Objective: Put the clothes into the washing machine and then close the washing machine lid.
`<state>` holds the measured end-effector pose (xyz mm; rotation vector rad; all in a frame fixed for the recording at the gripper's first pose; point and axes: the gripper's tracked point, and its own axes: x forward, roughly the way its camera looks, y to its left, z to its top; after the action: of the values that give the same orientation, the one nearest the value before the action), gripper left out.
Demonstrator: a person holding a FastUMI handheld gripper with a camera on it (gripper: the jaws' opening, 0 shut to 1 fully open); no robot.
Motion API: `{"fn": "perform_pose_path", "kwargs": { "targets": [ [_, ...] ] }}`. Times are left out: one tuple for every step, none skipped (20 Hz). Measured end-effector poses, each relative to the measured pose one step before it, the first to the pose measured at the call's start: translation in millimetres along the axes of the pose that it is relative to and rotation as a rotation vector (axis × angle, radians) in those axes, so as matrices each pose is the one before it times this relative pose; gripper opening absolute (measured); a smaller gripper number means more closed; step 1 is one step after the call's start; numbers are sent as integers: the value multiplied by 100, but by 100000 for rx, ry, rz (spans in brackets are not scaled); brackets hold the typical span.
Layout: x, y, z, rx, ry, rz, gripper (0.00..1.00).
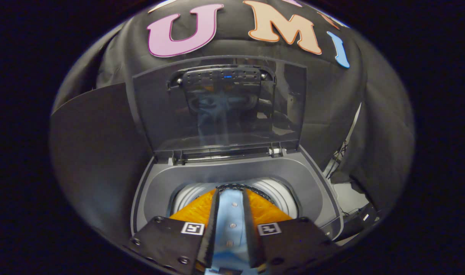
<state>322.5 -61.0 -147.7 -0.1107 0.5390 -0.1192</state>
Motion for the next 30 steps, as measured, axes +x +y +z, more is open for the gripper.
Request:
{"fn": "perform_pose_path", "kwargs": {
  "targets": [
    [-61,169,263,-139,-567,547,49],
    [-50,83,96,-669,-448,117,60],
    [-218,-188,522,-656,-1006,-903,69],
    [-34,57,432,-517,-1207,-325,78],
    [-156,83,493,-204,-803,205,88],
    [-261,104,426,28,-1006,321,91],
    [-225,8,429,-138,-630,23,95],
    [-275,-97,517,-464,-1223,-541,95],
    [-244,8,557,-375,-1071,201,96],
    [-195,60,387,-448,-455,256,97],
    [-286,-88,512,-343,-635,-292,97],
    [-189,-145,606,58,-1209,-183,97],
    [-194,-136,769,352,-1424,-372,97],
    [-185,-105,663,375,-1339,-232,97],
    [-191,-20,663,381,-1135,255,97],
    [-201,-90,574,132,-1054,-145,97],
    [-299,-283,613,-267,-383,-801,97],
    [-297,-265,505,-401,470,-501,97],
    [-317,14,813,-340,-690,191,97],
    [-164,-16,1204,-396,-1846,157,97],
    [-249,1,1234,-415,-2212,541,97],
    [-169,94,1074,-545,-1907,710,97],
    [-132,58,1058,-707,-1851,372,97],
    [-61,8,1008,-465,-1997,-54,97],
    [214,119,1054,-101,-1667,617,97],
    [468,221,866,-77,-1208,730,97],
    [371,205,984,275,-1285,950,97],
    [415,43,1209,372,-2453,165,97],
    [430,53,1094,-89,-2248,-172,97],
    [543,40,1176,-574,-2385,-58,97]
  ]
}}
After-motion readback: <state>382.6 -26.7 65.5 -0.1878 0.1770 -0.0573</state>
